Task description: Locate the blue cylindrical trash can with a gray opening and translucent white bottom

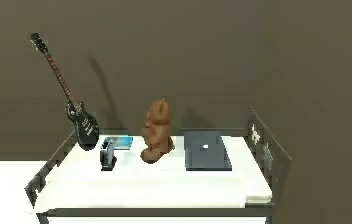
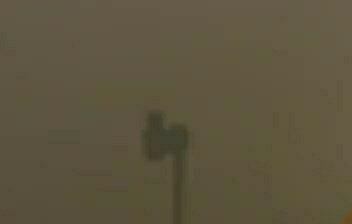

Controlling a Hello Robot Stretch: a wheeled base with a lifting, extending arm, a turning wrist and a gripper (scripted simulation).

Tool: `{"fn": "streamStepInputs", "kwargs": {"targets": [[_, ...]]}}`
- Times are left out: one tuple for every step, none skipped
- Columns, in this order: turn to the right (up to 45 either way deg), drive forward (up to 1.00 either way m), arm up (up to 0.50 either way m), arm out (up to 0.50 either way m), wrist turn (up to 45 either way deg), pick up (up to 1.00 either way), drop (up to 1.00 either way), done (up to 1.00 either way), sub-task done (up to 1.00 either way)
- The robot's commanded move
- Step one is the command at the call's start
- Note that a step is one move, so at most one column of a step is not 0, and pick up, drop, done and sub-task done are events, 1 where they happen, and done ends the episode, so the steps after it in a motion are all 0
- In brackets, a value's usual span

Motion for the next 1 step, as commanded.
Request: {"fn": "streamStepInputs", "kwargs": {"targets": [[-45.0,0.00,0.00,0.00,0.0,0.00,0.00,0.00,0.00]]}}
